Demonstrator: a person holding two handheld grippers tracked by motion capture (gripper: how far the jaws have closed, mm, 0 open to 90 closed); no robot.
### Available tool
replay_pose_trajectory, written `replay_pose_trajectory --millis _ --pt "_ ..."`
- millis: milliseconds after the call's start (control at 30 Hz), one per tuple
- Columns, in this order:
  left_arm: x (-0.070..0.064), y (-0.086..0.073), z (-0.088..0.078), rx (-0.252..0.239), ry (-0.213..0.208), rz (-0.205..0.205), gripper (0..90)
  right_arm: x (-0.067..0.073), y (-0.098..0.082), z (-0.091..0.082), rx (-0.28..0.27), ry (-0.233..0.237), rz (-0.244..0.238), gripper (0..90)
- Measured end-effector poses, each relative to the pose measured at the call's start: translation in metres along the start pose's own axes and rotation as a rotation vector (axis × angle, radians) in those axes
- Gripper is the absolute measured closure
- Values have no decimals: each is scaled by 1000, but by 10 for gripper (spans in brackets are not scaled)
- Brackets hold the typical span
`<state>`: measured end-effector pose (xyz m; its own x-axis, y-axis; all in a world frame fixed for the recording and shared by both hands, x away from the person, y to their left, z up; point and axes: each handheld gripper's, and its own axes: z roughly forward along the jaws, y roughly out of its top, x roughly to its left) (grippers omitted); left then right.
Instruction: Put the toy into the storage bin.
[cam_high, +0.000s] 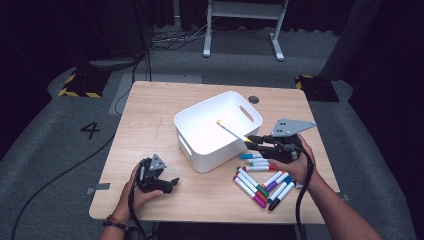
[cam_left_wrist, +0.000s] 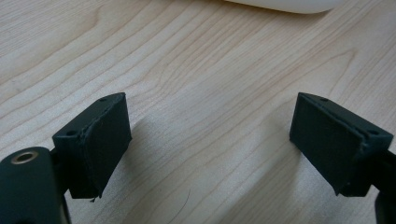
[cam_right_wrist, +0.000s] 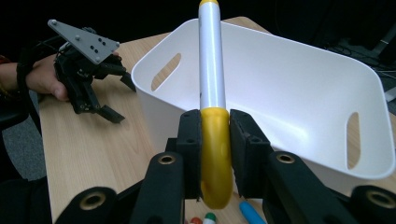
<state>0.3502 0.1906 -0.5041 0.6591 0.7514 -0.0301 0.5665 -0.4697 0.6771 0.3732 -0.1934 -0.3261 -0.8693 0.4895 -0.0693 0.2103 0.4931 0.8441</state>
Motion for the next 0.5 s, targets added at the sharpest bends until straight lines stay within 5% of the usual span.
replay_pose_trajectory --millis 500 --pt "0 0 0 0 -1 -1 127 -8 39 71 116 36 27 750"
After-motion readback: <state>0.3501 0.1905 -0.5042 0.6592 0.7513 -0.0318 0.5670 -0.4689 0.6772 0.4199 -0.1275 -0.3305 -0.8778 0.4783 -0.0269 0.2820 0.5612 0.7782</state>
